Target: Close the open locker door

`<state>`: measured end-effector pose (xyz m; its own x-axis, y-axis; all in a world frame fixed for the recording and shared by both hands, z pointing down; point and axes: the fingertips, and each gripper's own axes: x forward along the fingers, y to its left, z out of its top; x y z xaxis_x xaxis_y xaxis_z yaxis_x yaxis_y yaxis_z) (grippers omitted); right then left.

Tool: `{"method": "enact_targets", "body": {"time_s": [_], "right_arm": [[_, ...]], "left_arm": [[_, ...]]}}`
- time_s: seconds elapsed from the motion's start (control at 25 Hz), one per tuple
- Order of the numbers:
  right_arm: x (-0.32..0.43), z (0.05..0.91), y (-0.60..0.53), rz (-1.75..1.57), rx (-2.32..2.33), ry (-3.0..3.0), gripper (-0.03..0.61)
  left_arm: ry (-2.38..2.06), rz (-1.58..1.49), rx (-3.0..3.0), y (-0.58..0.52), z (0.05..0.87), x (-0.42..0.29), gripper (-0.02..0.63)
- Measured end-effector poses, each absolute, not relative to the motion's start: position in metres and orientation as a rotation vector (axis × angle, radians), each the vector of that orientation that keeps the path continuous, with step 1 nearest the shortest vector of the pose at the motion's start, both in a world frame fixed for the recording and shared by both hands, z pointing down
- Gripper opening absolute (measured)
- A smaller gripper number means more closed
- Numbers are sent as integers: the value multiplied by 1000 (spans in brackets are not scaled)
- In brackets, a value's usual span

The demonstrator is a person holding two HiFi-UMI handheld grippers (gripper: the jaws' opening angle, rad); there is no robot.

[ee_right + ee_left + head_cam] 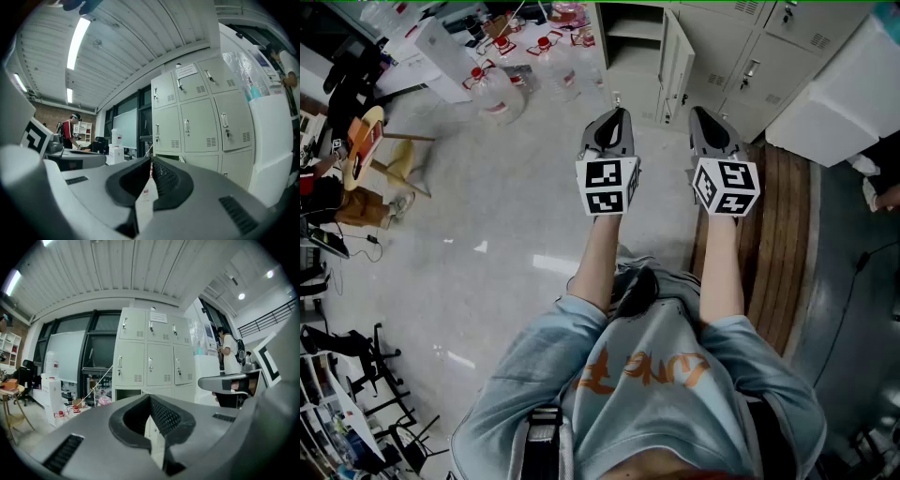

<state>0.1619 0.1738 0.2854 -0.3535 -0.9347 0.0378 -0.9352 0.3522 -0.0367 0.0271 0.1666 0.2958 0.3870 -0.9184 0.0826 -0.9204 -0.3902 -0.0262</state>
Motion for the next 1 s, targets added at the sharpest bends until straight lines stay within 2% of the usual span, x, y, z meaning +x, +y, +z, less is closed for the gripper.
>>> {"method": "enact_targets", "body": {"time_s": [0.48, 1.0], "right_arm": [[177, 266, 156, 82, 1800, -2659, 38], [144, 274, 112, 85, 1717, -2668, 38]], "left_arm": [[-1726, 93, 2618, 153, 281, 40, 17], [-1793, 43, 2502, 107, 295, -15, 17]]}}
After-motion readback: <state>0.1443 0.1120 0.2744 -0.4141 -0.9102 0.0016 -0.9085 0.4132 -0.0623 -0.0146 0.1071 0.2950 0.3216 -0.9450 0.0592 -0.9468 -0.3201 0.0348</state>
